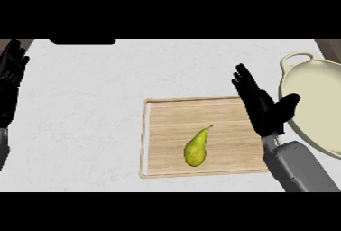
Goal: Pick the pear from the tray and place it in the pot
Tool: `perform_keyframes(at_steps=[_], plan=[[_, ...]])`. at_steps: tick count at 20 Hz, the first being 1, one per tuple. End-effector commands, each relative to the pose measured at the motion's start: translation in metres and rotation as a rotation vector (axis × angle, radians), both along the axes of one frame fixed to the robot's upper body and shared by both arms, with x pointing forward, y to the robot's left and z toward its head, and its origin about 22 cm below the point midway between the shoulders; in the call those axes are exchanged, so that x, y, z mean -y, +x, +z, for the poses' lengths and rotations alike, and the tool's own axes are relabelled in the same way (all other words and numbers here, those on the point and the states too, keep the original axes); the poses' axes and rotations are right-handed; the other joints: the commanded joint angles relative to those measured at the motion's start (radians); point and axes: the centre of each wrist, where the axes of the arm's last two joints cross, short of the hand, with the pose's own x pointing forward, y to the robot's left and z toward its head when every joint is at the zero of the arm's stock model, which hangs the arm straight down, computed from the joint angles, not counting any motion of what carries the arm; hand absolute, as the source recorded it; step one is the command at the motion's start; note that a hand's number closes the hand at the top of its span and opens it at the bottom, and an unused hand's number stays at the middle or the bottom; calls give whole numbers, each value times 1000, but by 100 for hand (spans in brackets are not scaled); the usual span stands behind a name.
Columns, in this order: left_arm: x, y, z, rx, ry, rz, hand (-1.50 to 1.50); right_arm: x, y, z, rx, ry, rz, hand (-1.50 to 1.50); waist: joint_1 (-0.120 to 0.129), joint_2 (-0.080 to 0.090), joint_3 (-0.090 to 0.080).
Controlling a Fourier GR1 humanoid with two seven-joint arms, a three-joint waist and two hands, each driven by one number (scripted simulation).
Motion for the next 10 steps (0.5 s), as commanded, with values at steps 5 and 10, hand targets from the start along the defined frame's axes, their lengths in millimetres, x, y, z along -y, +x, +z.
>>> perform_keyframes(at_steps=[5, 10], plan=[[25, -7, -19, -47, -213, 6, 0, 51, 8, 3, 250, -161, -224, 150, -23, -31, -26], [40, -9, -36, -125, -318, -9, 0, 59, -21, -57, 291, -492, -367, -150, -26, -28, -25]])
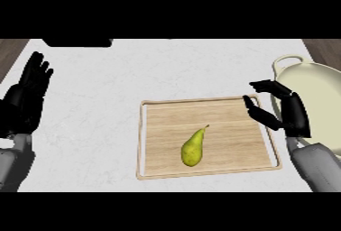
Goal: Pick the pear from the tray and place it in the pot
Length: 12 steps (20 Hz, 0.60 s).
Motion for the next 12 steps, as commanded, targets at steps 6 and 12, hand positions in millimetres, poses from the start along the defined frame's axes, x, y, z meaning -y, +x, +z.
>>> perform_keyframes(at_steps=[6, 12], plan=[[9, -25, -18, -45, -86, -14, 0, 10, -51, -13, 245, -66, 43, -150, -8, -6, 4], [18, -17, 1, -33, -90, 15, 0, -19, -63, 37, 55, -198, 177, -150, -13, -9, 1]])
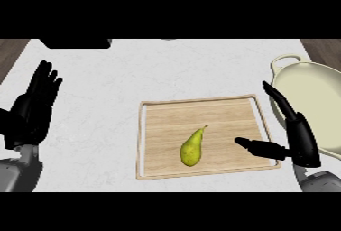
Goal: Pick the pear from the tray and place it in the pot
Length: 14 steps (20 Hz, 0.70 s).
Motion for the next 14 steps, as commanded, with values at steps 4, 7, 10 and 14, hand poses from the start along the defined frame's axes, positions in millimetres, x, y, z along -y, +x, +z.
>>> perform_keyframes(at_steps=[4, 7, 10, 14], plan=[[4, -2, -7, -12, -14, -10, 0, -14, -8, 39, -307, -286, 148, -150, 7, 0, -4], [6, 6, 3, -16, 13, -23, 0, -44, -3, 52, -400, -412, 178, -150, 18, 1, -3], [21, 4, 0, 2, -10, -35, 0, -54, 1, 68, -507, -531, 205, -150, 18, 1, -2], [8, 1, 4, -11, 12, -27, 0, -89, 5, 74, -616, -573, 237, -150, 18, 2, 0]])
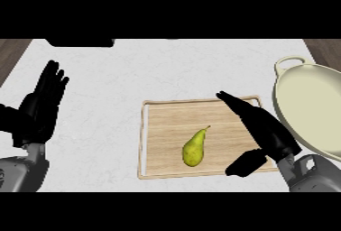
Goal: Pick the pear from the tray and place it in the pot
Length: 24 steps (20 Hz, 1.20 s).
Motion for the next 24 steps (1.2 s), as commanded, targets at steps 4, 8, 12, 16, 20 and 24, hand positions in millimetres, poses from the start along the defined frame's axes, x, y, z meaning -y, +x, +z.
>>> perform_keyframes(at_steps=[4, 8, 12, 16, 20, 24], plan=[[-9, 7, 14, 3, -6, 7, 0, -64, -3, -12, -120, -86, 2, -150, -7, 2, 3], [-11, 10, 2, 10, -14, 11, 0, -89, 1, 7, -130, -74, 12, -150, -10, 2, 3], [5, 11, 0, 0, -15, 9, 0, -60, 6, -13, -166, -101, -6, -150, -14, 2, 3], [-18, -11, 11, 12, 9, 25, 0, -82, -19, -22, -190, -183, -58, -150, -12, 0, 3], [9, -14, -8, 10, -12, 40, 0, -83, 12, -40, -167, -170, -82, -150, -9, 1, 3], [4, -2, 8, 7, -2, 21, 0, -88, -7, -64, -173, -177, -54, -150, -12, 1, 3]])
